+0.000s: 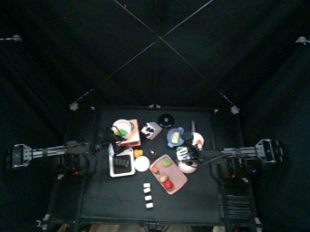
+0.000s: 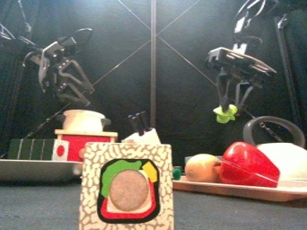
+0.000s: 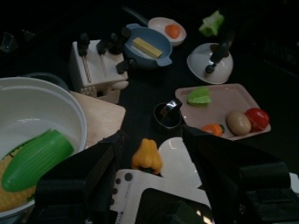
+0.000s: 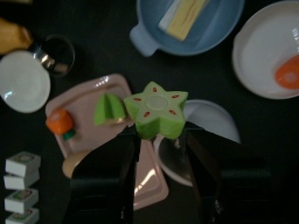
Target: Place starfruit bottom on plate
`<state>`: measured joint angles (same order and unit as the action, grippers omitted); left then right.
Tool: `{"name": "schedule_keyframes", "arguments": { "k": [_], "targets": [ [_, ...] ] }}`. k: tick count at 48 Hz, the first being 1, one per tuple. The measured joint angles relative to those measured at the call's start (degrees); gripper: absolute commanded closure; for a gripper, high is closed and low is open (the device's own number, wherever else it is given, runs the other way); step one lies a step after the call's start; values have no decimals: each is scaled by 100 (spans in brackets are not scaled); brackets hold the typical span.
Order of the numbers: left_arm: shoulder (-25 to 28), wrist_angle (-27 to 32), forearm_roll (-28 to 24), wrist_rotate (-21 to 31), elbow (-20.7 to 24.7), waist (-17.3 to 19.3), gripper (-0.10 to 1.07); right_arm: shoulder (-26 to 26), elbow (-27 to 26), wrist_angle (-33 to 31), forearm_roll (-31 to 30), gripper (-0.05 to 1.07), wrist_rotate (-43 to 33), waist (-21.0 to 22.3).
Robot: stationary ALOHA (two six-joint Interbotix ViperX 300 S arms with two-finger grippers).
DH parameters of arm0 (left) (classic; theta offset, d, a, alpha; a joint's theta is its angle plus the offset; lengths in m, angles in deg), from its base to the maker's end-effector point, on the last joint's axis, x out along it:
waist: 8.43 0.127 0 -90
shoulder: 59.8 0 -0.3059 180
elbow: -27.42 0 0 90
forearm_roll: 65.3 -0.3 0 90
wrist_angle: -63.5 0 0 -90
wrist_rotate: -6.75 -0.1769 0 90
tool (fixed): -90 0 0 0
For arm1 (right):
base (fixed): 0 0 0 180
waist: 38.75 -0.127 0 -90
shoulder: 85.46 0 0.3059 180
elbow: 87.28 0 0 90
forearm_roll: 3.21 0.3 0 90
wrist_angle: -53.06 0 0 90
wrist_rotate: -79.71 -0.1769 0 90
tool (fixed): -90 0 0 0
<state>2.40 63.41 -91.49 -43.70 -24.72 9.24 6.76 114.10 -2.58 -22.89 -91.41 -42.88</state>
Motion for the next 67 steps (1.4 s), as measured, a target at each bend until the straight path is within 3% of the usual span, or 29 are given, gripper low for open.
{"name": "schedule_keyframes", "arguments": {
  "k": [13, 30, 51, 67],
  "targets": [
    [9, 0, -9, 0, 0, 0, 7, -747, -325, -18, 571, 41, 9, -483],
    [0, 0, 0, 0, 0, -9, 7, -1477, -431, 0, 694, 39, 9, -501],
    [9, 0, 0, 0, 0, -18, 7, -1881, -571, 18, 571, 39, 193, -457],
    [9, 0, 0, 0, 0, -18, 7, -2303, -870, -35, 844, 19, 870, -360]
  ]
}}
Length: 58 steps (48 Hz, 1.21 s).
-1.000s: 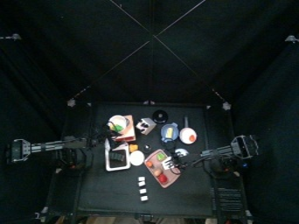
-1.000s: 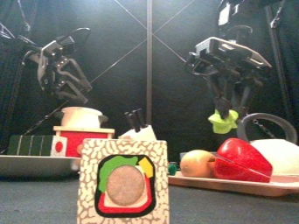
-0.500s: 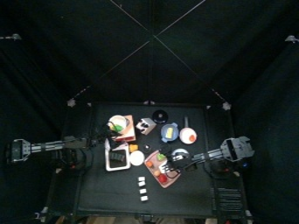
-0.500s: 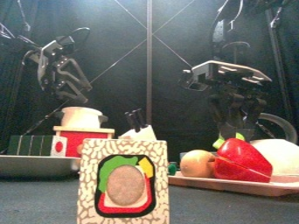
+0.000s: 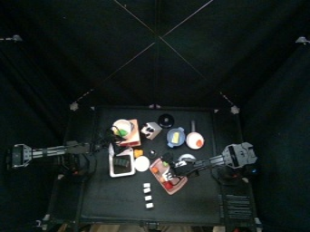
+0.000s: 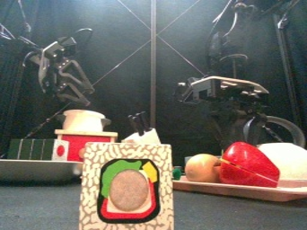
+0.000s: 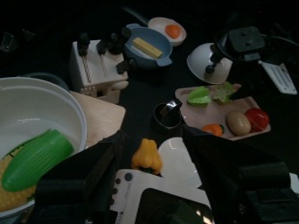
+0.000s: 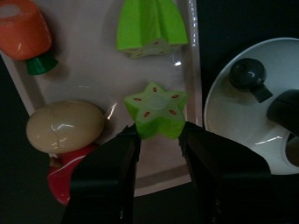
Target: Place starfruit bottom on plate
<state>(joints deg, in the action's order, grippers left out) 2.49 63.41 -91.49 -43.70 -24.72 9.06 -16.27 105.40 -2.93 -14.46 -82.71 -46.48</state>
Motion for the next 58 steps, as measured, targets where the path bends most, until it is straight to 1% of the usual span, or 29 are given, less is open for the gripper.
{"name": "schedule_keyframes", "arguments": {
  "k": [4, 22, 32, 42, 46, 53, 58],
  "targets": [
    [-9, 0, 0, 0, -9, 0, 7, -26, -44, -70, -9, 16, 0, 9],
    [-9, 0, -9, 0, -26, 9, 7, -26, -264, -527, -193, 16, 18, 9],
    [-9, 0, 0, 0, -26, 0, 7, -26, -404, -571, -334, 16, 62, 9],
    [-9, 0, 0, 0, -26, 0, 7, -26, -413, -571, -387, 16, 70, 9],
    [-9, 0, 0, 0, -26, 0, 7, -18, -413, -571, -387, 17, 167, 9],
    [-9, 0, 0, 0, -26, 0, 7, -26, -413, -510, -378, 17, 580, 53],
    [-9, 0, 0, 9, -26, 0, 7, -26, -431, -369, -378, 17, 888, 167]
  ]
}}
